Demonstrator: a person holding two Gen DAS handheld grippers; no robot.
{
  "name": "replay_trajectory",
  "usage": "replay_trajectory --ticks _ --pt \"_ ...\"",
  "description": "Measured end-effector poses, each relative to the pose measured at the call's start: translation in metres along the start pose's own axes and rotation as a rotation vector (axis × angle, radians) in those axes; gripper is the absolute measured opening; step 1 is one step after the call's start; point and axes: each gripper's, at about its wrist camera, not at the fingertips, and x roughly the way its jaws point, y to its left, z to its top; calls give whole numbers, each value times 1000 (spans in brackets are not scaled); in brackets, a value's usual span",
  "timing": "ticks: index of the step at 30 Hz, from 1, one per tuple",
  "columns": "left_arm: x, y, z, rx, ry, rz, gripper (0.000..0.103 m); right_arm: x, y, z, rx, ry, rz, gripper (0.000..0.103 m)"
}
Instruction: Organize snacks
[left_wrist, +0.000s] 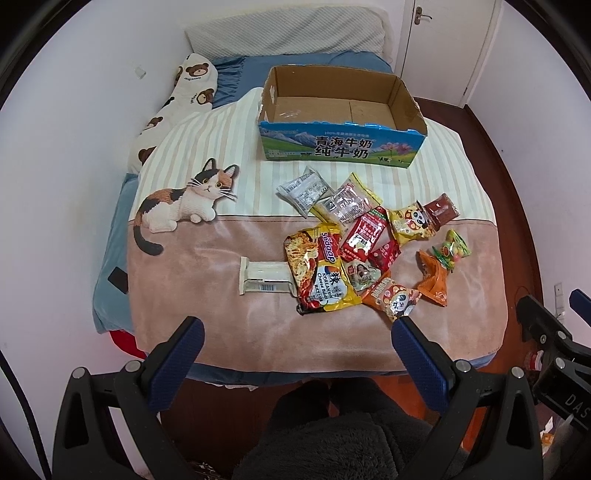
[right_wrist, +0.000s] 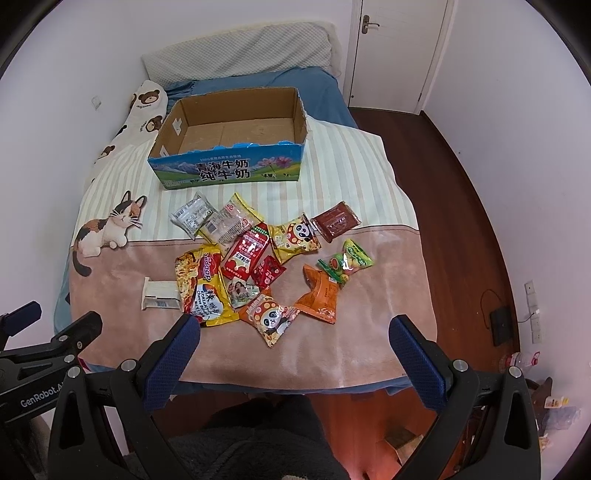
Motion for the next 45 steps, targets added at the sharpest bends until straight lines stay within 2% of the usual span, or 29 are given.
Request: replay_trajectory --ticks 45 --pt "-3 -2 2 5 13 -3 103 0 1 -1 -5 6 -5 103"
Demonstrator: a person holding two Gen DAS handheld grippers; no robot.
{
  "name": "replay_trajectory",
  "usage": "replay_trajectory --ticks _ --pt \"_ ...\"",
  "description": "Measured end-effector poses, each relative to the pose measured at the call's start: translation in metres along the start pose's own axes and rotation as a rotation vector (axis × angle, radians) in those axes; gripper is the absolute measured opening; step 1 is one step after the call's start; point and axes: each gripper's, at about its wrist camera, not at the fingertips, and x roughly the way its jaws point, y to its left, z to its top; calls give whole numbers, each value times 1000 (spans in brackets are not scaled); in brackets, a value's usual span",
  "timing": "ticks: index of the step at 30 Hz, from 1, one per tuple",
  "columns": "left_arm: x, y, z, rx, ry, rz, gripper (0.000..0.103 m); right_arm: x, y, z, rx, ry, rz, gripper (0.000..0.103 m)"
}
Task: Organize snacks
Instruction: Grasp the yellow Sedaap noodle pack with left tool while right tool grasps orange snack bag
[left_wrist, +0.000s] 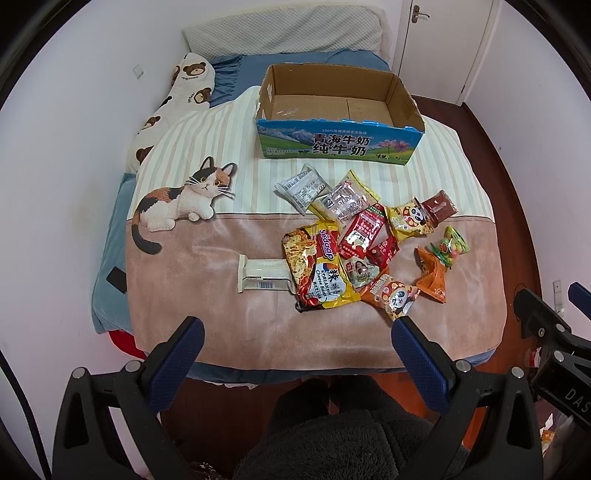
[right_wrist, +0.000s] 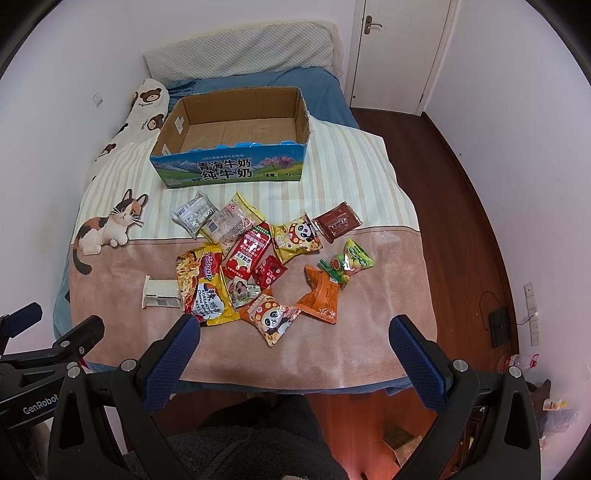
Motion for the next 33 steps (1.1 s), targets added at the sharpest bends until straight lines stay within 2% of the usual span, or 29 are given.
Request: replay_trajectory --ticks 6,11,15,21,27,31,33 --pt "13 3 4 -14 4 -11 103 6 -2 2 16 14 -2 103" --pt "55 12 20 -62 61 -20 103 38 -17 10 77 53 27 103" --pt "107 16 34 -106 147 -49 103 87 -35 17 156 133 86 103" --pt "207 13 42 -182 320 -64 103 178 -53 19 239 244 80 103" --pt "290 2 44 -227 472 -122 103 261 -76 17 348 356 92 103" --pt "329 -2 40 -307 540 -198 103 304 -93 17 393 414 95 103" --pt "339 -4 38 -324 550 -203 103 321 -100 16 408 434 99 103"
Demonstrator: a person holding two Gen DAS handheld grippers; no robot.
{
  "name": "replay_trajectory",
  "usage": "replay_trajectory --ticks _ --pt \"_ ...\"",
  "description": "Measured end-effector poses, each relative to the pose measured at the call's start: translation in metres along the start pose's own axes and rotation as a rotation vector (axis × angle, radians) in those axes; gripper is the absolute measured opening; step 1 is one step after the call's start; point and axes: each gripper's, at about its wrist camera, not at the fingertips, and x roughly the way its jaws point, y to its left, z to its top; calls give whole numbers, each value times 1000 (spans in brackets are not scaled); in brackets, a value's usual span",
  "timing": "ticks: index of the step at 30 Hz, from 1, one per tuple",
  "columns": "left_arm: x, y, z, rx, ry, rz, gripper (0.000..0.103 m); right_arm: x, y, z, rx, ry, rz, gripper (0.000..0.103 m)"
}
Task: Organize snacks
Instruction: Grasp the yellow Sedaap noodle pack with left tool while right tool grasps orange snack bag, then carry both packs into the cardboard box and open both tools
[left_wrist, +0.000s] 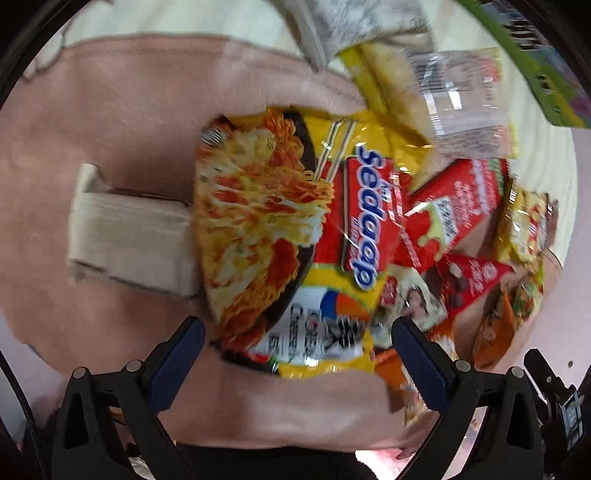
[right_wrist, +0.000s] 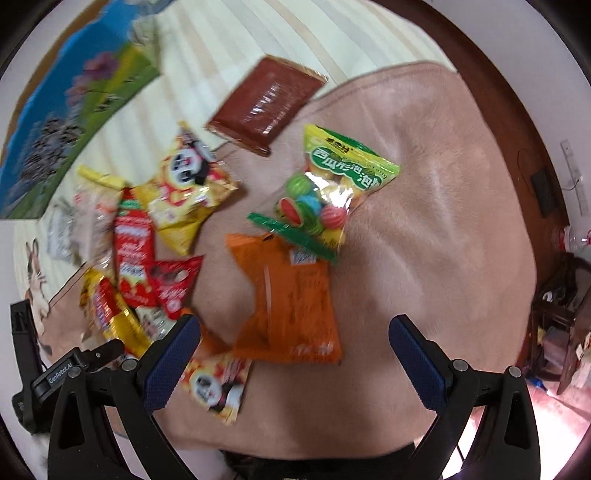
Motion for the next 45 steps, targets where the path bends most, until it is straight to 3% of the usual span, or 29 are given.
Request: replay_trajectory --ticks 5,8,11,14,18,25,30,34,36,45 --pt "11 -5 8 3 -51 6 101 29 -9 18 28 53 81 97" --pt "12 -4 12 7 -76 24 89 44 -8 26 9 82 87 86" --pt "13 0 16 48 -89 29 88 54 -6 32 -14 86 87 68" --pt "7 -6 11 147 -105 129 88 57 -5 30 -42 78 81 56" --pt "8 -7 6 232 -105 196 88 57 1 18 -88 117 81 56" --pt "33 -15 24 214 -82 178 89 70 -10 26 -13 160 118 64" --pt "33 -11 36 210 -94 168 88 71 -6 29 -30 158 91 64" --pt "19 -8 19 208 -119 158 87 75 4 28 -49 149 67 63" --pt "15 -7 12 210 -133 161 87 74 10 21 -61 138 40 53" --pt "-15 -17 -22 228 -202 145 87 60 17 -3 -91 74 20 49"
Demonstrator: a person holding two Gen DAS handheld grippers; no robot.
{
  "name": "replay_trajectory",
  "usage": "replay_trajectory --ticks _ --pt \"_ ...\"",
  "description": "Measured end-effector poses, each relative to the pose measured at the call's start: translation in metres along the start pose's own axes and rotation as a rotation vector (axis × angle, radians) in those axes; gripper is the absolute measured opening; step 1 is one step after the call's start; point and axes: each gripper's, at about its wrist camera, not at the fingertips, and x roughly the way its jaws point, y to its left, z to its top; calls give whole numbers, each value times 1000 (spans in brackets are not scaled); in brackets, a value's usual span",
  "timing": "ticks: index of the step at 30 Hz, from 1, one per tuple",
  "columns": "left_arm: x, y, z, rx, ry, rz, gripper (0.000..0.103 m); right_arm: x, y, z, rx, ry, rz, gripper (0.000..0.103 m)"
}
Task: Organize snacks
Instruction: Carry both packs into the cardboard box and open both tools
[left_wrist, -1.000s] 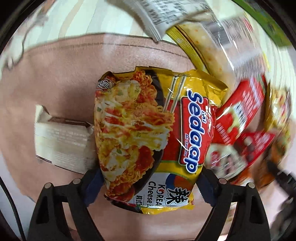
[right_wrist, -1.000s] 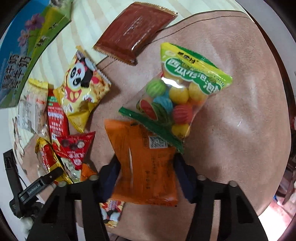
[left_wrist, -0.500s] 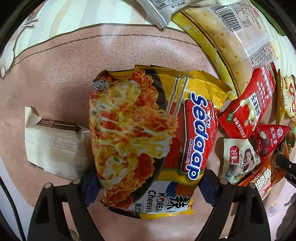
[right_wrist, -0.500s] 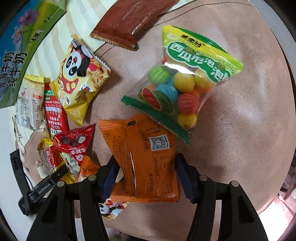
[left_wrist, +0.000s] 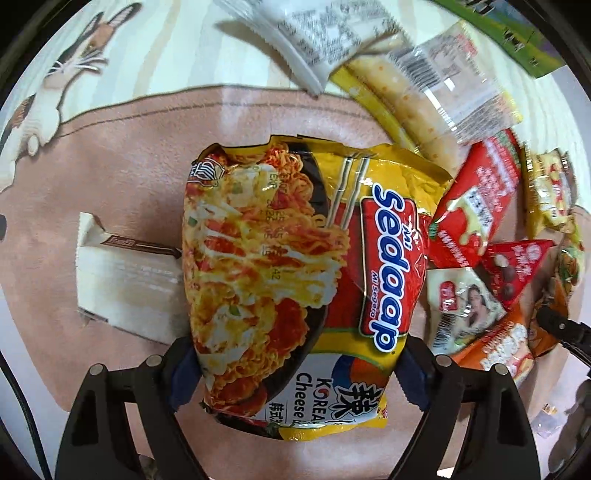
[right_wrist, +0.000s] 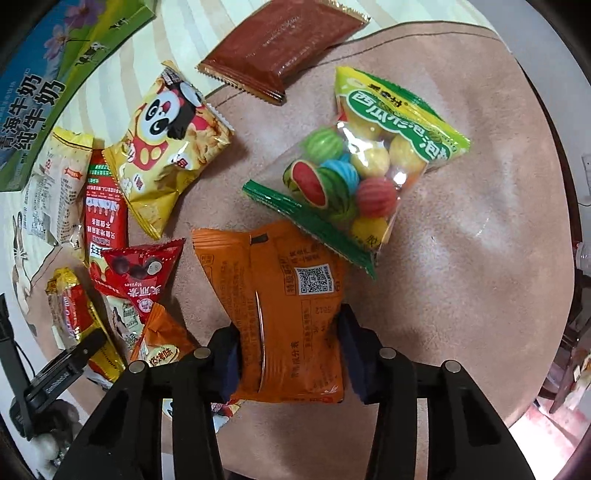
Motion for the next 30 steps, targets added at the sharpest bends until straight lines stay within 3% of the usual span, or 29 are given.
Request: replay_trajectory --ticks 8,18,23,30 --pt "-57 -1 -27 34 -96 -33 87 -23 19 -23 -18 -72 27 48" --pt "-155 3 -60 111 -232 -152 87 -95 79 -43 -72 -245 94 47" --pt "-198 10 -48 127 -260 -206 87 -164 85 -56 -102 -326 182 47" --pt "-248 10 1 126 -285 -251 87 -244 124 -34 -172 -419 310 47"
